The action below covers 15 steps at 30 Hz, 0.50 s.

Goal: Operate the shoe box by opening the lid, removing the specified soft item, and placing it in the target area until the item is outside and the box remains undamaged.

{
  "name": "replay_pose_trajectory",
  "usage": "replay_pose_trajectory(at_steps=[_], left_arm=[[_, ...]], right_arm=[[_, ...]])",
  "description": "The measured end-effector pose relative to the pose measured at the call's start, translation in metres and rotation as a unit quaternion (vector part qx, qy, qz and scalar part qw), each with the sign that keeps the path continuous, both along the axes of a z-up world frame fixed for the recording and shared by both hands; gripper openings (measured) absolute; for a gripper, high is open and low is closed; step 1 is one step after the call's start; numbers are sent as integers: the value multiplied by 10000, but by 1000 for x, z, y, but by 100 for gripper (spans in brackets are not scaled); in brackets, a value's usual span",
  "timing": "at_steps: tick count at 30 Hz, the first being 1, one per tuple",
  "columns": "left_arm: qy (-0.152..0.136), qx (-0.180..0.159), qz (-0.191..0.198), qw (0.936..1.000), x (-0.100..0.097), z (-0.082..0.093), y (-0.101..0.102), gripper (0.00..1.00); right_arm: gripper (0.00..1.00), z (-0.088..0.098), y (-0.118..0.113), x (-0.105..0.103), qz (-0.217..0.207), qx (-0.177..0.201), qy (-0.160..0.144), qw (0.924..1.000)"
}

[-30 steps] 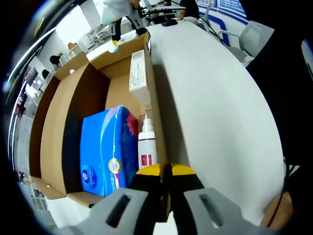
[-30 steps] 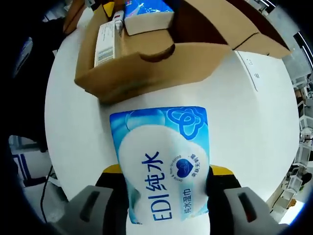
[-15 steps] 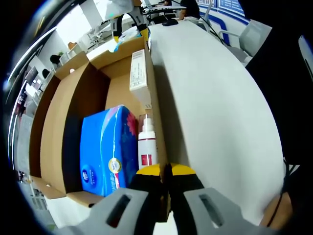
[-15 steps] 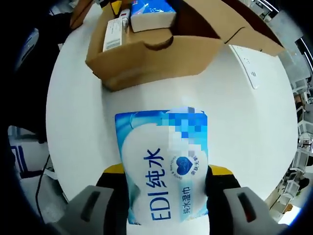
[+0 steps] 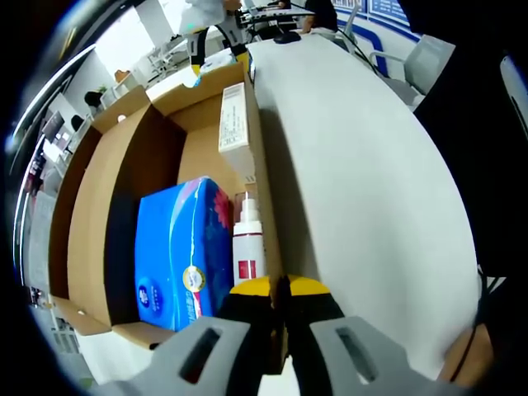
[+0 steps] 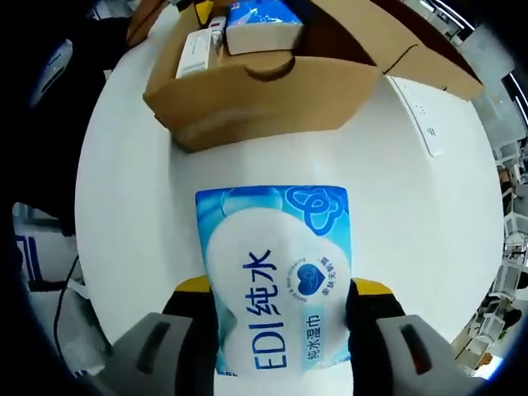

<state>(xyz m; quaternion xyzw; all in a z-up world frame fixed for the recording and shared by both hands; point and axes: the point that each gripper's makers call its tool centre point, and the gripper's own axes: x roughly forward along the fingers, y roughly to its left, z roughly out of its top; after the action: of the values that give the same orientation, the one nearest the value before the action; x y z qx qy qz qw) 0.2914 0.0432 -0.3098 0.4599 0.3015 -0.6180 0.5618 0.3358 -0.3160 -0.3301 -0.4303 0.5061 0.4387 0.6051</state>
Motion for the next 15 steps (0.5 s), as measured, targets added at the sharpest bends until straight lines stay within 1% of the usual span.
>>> replay_pose_trajectory(at_steps=[2,15], left_arm=[[1,0,1,10000,0,0,0,3],[-12,-19,-19,10000,1,0,0,4]], right_arm=[[62,-2,-3,-1,56,-115,41,9999],[62,-2,-3,-1,240,-116,115,9996]])
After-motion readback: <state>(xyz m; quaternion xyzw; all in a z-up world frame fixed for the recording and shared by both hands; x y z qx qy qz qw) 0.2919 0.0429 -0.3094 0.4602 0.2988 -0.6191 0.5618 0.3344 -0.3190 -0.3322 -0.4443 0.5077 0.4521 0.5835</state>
